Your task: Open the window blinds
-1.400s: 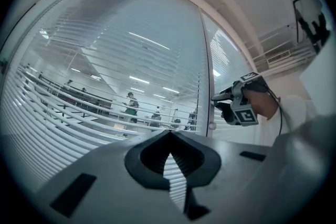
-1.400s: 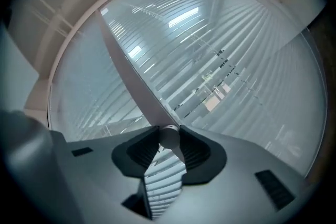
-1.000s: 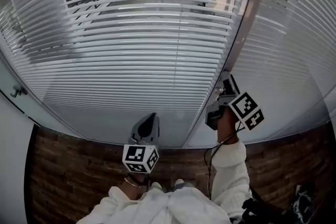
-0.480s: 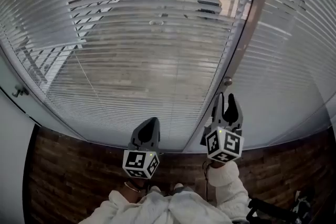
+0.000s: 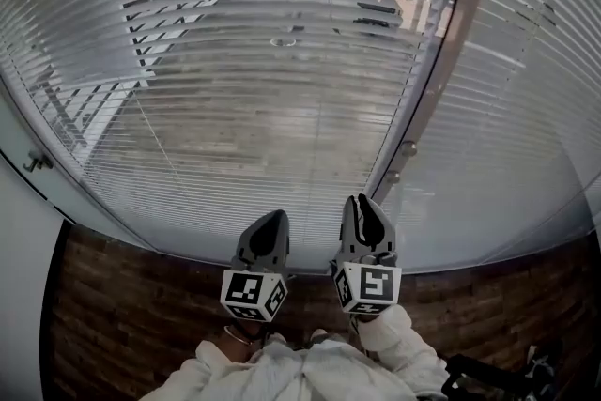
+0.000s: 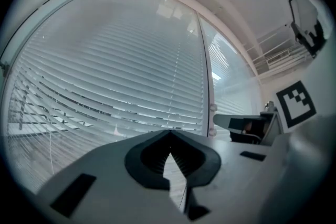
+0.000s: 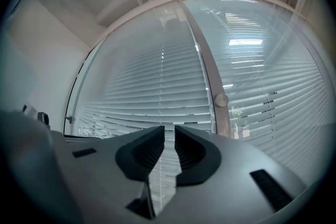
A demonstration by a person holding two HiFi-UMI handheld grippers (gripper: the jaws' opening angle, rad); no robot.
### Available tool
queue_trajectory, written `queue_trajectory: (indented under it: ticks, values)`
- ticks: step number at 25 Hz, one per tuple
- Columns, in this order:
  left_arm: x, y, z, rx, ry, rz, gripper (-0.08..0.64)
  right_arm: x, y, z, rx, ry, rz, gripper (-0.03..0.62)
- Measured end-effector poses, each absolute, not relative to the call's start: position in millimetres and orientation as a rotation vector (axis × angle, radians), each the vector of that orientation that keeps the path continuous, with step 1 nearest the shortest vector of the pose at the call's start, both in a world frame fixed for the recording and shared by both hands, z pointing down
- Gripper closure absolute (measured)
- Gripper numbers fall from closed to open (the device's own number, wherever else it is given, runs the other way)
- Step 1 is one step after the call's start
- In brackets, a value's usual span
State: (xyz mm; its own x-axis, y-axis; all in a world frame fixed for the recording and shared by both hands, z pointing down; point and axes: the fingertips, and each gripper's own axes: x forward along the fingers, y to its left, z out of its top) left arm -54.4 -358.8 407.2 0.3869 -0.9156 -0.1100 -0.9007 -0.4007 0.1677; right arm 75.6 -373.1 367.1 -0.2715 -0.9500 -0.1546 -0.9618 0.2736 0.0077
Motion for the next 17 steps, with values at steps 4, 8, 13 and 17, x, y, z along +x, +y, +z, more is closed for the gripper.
queue_trajectory:
  ticks: [4,8,13,17]
  values:
    - [-51.6,-360.1,408.8,2.536,-1.67,-0.277,0.563,79.6,-375.9,369.8,-1.818,2.414,0.116,0.523]
    - [-48.3,-362.1,404.6,2.536,-1.671,-0.275,0.563,79.1,-377.9,367.8,-1.803,2.423,0.103,0.523]
    - [-44.2,-363.2,403.1,2.546,-1.667,-0.271,0.563,81.2,-379.2,368.6,-1.798,2.428,0.094,0.523]
    - [-42.4,-367.5,405.1,2.548,-1.665,-0.266,0.563,82.4,-383.7,372.8,-1.797,2.433,0.081,0.523]
